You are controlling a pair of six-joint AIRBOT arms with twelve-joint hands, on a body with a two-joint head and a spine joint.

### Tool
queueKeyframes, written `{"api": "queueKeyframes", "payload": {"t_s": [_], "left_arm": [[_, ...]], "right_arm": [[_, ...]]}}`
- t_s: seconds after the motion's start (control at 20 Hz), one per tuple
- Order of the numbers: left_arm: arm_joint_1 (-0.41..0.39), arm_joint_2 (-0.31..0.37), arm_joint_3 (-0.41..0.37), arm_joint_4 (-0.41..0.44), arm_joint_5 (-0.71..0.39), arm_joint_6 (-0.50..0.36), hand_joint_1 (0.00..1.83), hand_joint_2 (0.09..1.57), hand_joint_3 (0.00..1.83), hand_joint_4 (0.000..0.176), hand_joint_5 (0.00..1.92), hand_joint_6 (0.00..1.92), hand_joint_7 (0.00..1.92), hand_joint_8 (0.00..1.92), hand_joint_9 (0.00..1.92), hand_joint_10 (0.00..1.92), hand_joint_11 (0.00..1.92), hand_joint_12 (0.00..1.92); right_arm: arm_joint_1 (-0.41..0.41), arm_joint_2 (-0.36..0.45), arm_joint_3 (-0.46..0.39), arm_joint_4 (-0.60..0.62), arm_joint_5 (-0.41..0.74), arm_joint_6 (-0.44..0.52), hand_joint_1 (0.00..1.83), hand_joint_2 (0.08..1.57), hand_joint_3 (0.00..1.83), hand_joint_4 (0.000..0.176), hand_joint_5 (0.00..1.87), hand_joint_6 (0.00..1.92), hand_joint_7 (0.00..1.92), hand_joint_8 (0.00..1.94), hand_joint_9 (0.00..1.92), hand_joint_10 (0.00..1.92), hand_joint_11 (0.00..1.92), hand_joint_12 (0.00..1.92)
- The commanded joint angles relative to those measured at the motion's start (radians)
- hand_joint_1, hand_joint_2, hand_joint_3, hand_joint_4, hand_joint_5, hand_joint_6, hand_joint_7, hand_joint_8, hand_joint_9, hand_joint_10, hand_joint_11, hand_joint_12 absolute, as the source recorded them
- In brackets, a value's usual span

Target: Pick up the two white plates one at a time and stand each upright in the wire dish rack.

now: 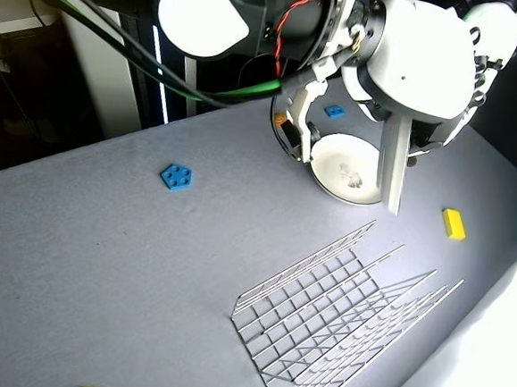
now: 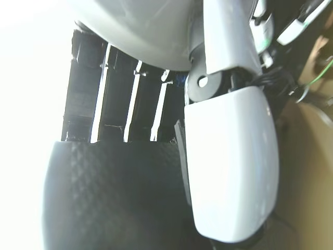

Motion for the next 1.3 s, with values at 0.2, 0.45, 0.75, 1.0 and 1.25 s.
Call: {"api": "queueKeyframes", "payload": {"t_s": [0.2,0.45,0.75,1.0,1.25], "left_arm": [[-0.011,0.017,-0.003,-0.074,-0.001,-0.009,0.00,1.02,0.00,0.000,0.02,0.01,0.00,0.00,0.00,0.00,0.00,0.00],[-0.034,0.001,0.025,-0.074,-0.017,-0.019,0.00,1.03,0.00,0.000,0.01,0.00,0.00,0.00,0.00,0.00,0.00,0.00],[-0.033,0.002,0.032,-0.073,-0.019,-0.023,0.00,1.04,0.01,0.000,0.00,0.00,0.00,0.00,0.00,0.00,0.00,0.00],[-0.033,0.006,0.020,-0.066,-0.019,-0.023,0.00,1.02,0.00,0.000,0.01,0.00,0.01,0.00,0.00,0.00,0.00,0.00],[-0.034,0.006,0.027,-0.066,-0.028,-0.023,0.00,1.03,0.00,0.000,0.01,0.00,0.00,0.00,0.00,0.00,0.00,0.00]], "right_arm": [[0.029,0.055,-0.004,0.196,0.202,-0.010,1.40,1.04,0.00,0.000,1.03,0.82,1.12,0.70,1.19,0.77,1.06,0.82],[0.026,0.102,-0.007,0.277,0.223,-0.012,1.39,1.05,0.00,0.000,1.01,0.87,1.09,0.75,1.17,0.83,1.04,0.86],[-0.006,0.155,-0.003,0.328,0.232,-0.012,1.39,1.05,0.00,0.000,1.00,0.88,1.11,0.71,1.16,0.84,1.03,0.83],[-0.030,0.188,0.023,0.413,0.203,-0.014,1.39,1.05,0.00,0.000,0.99,0.89,1.10,0.72,1.15,0.85,1.01,0.85],[-0.026,0.192,0.064,0.454,0.161,-0.014,1.39,1.05,0.00,0.000,0.98,0.89,1.11,0.71,1.15,0.86,1.02,0.86]]}}
